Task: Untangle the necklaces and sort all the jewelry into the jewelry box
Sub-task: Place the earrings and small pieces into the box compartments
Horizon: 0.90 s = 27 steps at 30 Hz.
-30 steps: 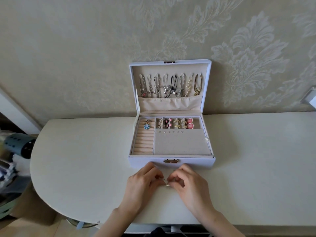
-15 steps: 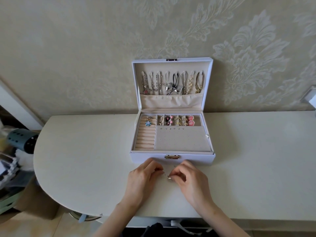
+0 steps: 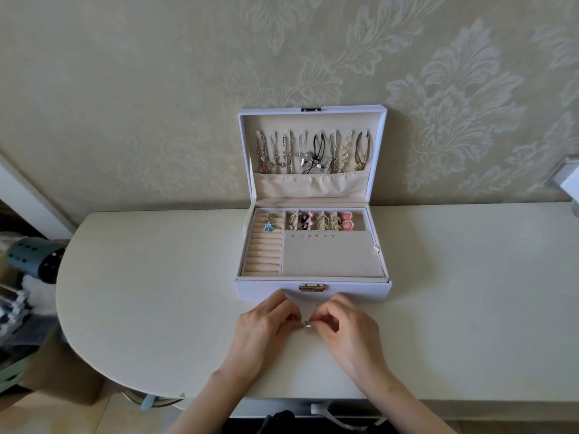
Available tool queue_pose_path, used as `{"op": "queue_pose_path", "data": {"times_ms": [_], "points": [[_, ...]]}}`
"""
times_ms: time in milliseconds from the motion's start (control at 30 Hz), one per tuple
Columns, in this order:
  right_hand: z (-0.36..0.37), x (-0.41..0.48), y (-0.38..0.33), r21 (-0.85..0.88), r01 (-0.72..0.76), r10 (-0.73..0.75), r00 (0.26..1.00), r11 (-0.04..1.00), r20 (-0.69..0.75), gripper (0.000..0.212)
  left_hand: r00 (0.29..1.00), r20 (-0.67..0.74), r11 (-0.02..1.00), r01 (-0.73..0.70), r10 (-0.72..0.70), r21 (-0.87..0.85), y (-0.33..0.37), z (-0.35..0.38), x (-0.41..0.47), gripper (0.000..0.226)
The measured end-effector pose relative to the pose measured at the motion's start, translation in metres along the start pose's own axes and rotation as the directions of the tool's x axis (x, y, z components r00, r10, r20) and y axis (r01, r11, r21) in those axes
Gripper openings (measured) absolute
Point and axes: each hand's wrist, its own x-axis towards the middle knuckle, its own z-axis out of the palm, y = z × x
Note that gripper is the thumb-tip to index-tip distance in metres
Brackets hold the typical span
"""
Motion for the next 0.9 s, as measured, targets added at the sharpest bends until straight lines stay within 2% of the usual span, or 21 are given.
{"op": "queue_pose_path", "data": {"times_ms": [233, 600, 733, 900], "points": [[-0.0008, -0.0010, -0.0009, 0.028, 0.049, -0.047, 0.997, 0.998, -0.061, 0.021, 0.999, 0.035, 0.998, -0.033, 0.032, 0.048, 0.0000, 0.0009, -0.0009, 0.006], [0.0035, -0.0013, 0.0047, 0.082, 0.125, -0.114, 0.985, 0.989, -0.129, 0.029, 0.999, -0.038, 0.999, -0.032, 0.031, -0.003, 0.0007, -0.0010, -0.0012, 0.005], [0.0027, -0.0013, 0.0041, 0.108, 0.145, -0.133, 0.985, 0.984, -0.109, 0.023, 0.999, -0.031, 0.999, -0.027, 0.026, -0.027, -0.0004, -0.0017, -0.0007, 0.005], [0.0014, -0.0008, 0.0032, 0.112, 0.176, -0.168, 0.983, 0.978, -0.076, 0.025, 0.999, -0.040, 0.995, 0.004, -0.008, -0.098, -0.0019, -0.0017, -0.0011, 0.003]]}}
